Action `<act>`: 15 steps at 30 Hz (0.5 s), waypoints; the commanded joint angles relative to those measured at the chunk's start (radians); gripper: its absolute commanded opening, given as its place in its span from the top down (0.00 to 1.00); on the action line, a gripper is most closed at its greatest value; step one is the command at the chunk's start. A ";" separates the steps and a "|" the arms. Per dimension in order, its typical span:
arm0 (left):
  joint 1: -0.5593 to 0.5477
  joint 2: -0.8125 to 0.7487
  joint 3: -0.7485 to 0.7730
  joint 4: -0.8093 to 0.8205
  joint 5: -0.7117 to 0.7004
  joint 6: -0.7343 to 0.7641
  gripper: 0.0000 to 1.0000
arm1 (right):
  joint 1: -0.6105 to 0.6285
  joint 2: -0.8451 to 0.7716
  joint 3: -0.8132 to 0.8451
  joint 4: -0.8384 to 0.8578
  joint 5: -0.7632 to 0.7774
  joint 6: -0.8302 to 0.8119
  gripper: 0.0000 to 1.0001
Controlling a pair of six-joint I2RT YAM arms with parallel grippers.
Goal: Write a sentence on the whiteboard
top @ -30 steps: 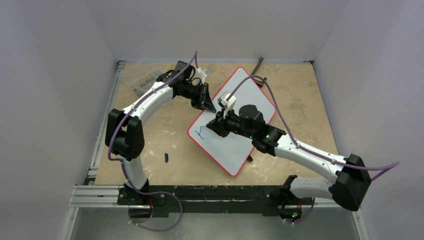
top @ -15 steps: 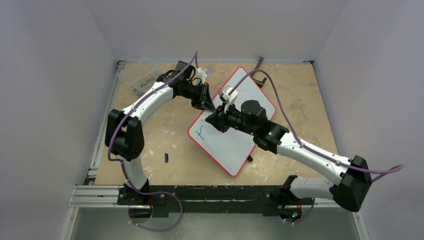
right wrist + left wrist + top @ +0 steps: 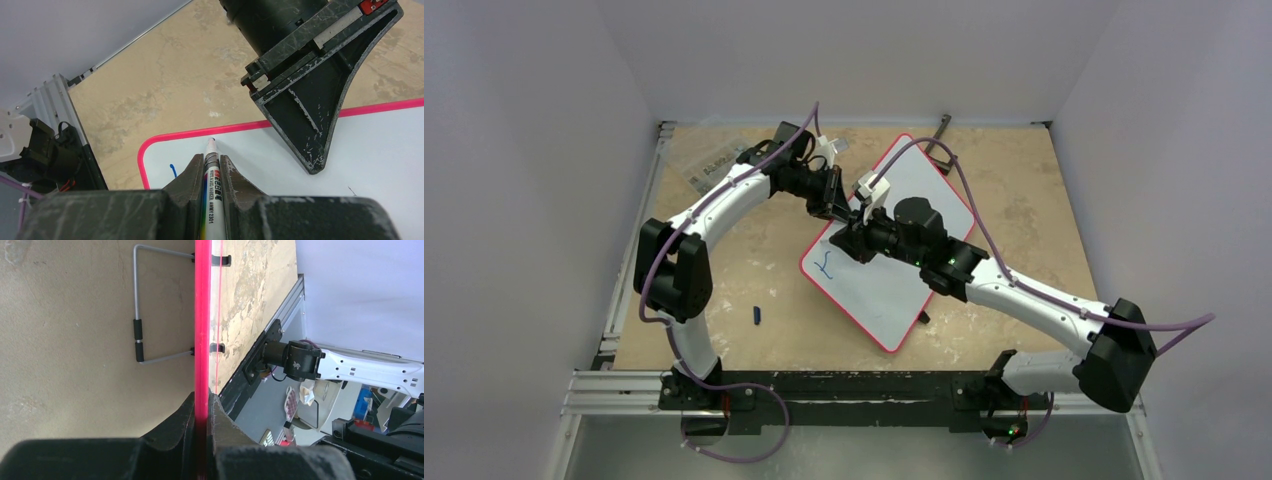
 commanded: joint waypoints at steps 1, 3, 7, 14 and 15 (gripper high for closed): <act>0.000 -0.056 0.032 -0.027 -0.073 0.011 1.00 | -0.003 -0.003 0.026 0.027 0.008 0.010 1.00; 0.001 -0.055 0.032 -0.027 -0.073 0.011 1.00 | -0.003 -0.005 0.019 0.023 0.009 0.010 1.00; 0.000 -0.057 0.032 -0.028 -0.074 0.011 1.00 | -0.003 -0.018 0.001 0.020 0.010 0.011 1.00; 0.001 -0.058 0.032 -0.028 -0.077 0.011 1.00 | -0.003 -0.053 -0.048 0.005 0.008 0.018 1.00; 0.000 -0.058 0.031 -0.029 -0.076 0.012 1.00 | -0.003 -0.059 -0.056 0.000 0.008 0.017 1.00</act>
